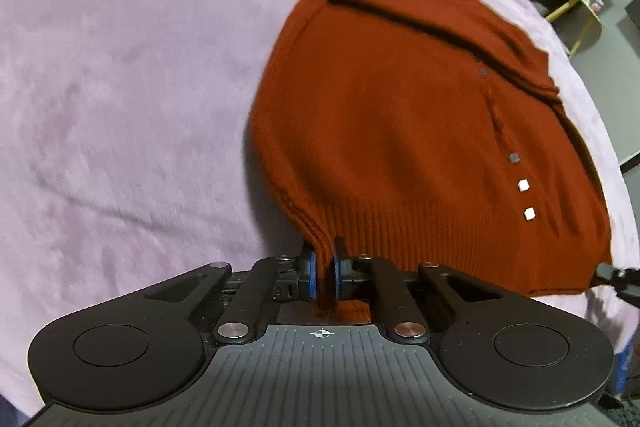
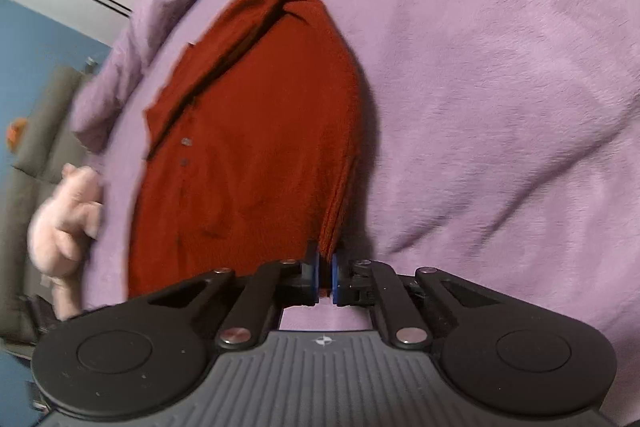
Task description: Fold small clothes
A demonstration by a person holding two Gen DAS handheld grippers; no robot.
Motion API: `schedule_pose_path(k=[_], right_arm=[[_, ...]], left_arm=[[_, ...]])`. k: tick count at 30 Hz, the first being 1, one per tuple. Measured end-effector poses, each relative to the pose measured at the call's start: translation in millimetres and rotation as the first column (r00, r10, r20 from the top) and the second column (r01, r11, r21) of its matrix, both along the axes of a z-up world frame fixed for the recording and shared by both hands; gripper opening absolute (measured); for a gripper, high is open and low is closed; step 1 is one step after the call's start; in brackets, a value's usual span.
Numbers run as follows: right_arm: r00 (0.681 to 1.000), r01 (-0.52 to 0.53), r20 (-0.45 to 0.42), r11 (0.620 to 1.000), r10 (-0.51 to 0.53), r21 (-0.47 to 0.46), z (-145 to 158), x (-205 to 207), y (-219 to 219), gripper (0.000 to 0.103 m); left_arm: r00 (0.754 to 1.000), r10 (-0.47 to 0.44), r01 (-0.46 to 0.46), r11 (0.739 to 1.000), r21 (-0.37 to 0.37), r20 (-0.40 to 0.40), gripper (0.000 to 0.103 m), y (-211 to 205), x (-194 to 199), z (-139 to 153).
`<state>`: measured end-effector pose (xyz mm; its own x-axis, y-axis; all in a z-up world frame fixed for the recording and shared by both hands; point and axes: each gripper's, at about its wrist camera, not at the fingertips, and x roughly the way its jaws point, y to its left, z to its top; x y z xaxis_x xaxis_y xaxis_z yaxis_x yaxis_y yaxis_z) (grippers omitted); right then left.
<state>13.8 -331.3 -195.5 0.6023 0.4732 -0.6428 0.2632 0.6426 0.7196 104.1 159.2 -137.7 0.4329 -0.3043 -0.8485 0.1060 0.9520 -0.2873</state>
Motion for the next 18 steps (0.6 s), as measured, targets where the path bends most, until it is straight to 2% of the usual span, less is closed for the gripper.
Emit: schedule_pose_path(k=[2,6,8,10,13,15,18], right_arm=[[0.999,0.013,0.044,0.997,-0.016,0.069,4.2,3.7,-2.5,0.004],[0.992,0.013,0.126,0.999,-0.017,0.030,23.5,25.9,1.0,0.004],[0.986,0.024,0.167,1.000,-0.022,-0.010,34.2,42.9,3.8,0.004],[0.976,0.050,0.213,0.996,-0.033,-0.074,45.0,63.2,6.7,0.004],[0.968,0.108,0.246,0.971,-0.054,-0.214,54.5,90.4,10.2,0.004],[0.966,0.144,0.253,0.937,-0.062,-0.317,56.9,107.4,15.6,0.004],[0.966,0.170,0.250,0.881,-0.061,-0.441,58.1,122.8,19.3,0.007]], left_arm=[[0.999,0.005,-0.005,1.000,0.001,0.052,0.009,-3.3,-0.2,14.1],[0.987,0.017,-0.011,0.999,-0.040,0.159,0.009,-5.2,11.0,42.7],[0.979,0.058,-0.044,0.996,-0.076,0.194,0.009,-2.1,26.0,54.4],[0.969,0.105,-0.085,0.992,-0.096,0.225,0.009,0.4,44.0,61.4],[0.950,0.156,-0.143,0.987,-0.068,0.269,0.009,-2.8,71.8,63.8],[0.941,0.167,-0.168,0.986,-0.023,0.293,0.010,-9.3,88.2,61.0],[0.944,0.150,-0.164,0.986,0.022,0.295,0.020,-21.8,107.2,50.8]])
